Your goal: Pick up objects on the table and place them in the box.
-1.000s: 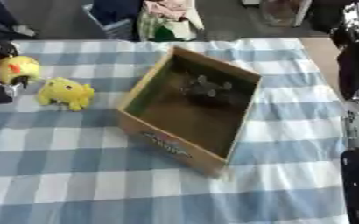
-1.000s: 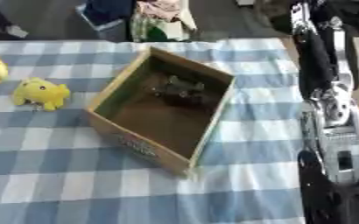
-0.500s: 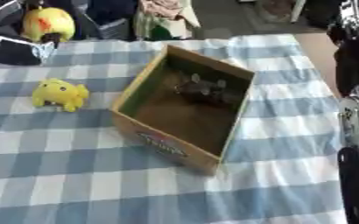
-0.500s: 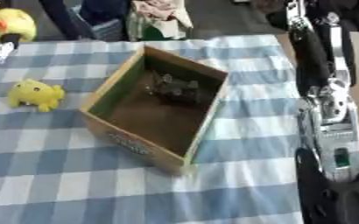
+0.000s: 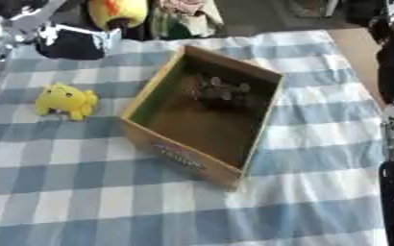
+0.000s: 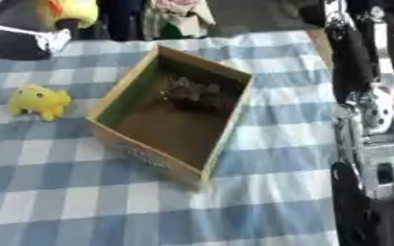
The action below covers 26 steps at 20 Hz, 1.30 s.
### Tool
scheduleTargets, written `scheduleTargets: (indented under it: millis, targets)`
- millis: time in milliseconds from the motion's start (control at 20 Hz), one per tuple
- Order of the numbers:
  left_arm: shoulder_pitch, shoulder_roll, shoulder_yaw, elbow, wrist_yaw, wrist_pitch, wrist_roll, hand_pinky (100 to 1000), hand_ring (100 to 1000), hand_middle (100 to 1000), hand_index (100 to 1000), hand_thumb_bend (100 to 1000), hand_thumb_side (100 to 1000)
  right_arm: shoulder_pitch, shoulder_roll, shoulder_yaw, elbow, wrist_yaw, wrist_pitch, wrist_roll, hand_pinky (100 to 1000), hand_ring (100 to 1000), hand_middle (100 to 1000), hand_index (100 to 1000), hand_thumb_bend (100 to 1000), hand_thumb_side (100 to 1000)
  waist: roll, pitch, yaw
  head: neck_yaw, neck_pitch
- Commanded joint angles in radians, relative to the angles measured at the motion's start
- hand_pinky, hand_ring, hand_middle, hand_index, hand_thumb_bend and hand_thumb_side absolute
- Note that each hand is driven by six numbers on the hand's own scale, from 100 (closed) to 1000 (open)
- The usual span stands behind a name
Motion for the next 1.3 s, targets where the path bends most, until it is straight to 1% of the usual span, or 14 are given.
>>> scheduleTargets:
  millis: [50, 250, 350, 600, 800, 1150, 1300]
  targets:
    - [-0.028, -0.043, -0.013, 0.029, -0.043, -0.022, 0.027, 439, 570, 501, 630, 100, 272, -0.017, 0.001, 0.007, -0.029, 0.0, 0.002, 0.004, 720, 625, 449, 759, 100, 584, -0.001, -0.017, -0.003, 0.015, -0.007]
    - [-0.02, -0.093, -0.045, 0.085, -0.082, -0.063, 0.052, 427, 571, 508, 638, 100, 265, -0.014, 0.008, 0.009, -0.039, -0.001, 0.006, 0.005, 720, 625, 449, 759, 100, 592, 0.004, -0.016, -0.006, 0.02, -0.009]
    - [-0.016, -0.11, -0.059, 0.098, -0.097, -0.08, 0.062, 429, 576, 511, 641, 100, 250, -0.011, 0.01, 0.01, -0.043, -0.003, 0.009, 0.006, 721, 625, 450, 759, 100, 593, 0.005, -0.016, -0.006, 0.02, -0.009]
    - [-0.009, -0.143, -0.09, 0.133, -0.121, -0.112, 0.065, 432, 579, 512, 641, 100, 257, -0.01, 0.015, 0.013, -0.05, -0.006, 0.014, 0.009, 721, 625, 450, 759, 100, 600, 0.006, -0.015, -0.007, 0.019, -0.012]
    - [-0.003, -0.164, -0.113, 0.156, -0.1, -0.141, 0.069, 439, 586, 522, 655, 100, 252, -0.012, 0.017, 0.013, -0.052, -0.007, 0.015, 0.009, 721, 625, 449, 759, 100, 597, 0.004, -0.012, -0.01, 0.013, -0.013]
    - [0.011, -0.182, -0.14, 0.197, -0.081, -0.176, 0.038, 454, 601, 540, 680, 100, 246, -0.013, 0.017, 0.012, -0.049, -0.011, 0.017, 0.01, 721, 625, 448, 759, 100, 605, 0.001, -0.005, -0.01, 0.01, -0.017]
    - [0.012, -0.186, -0.145, 0.216, -0.071, -0.184, 0.005, 492, 635, 576, 735, 100, 245, -0.015, 0.016, 0.011, -0.049, -0.012, 0.017, 0.009, 721, 625, 448, 758, 100, 602, -0.001, -0.003, -0.011, 0.011, -0.02]
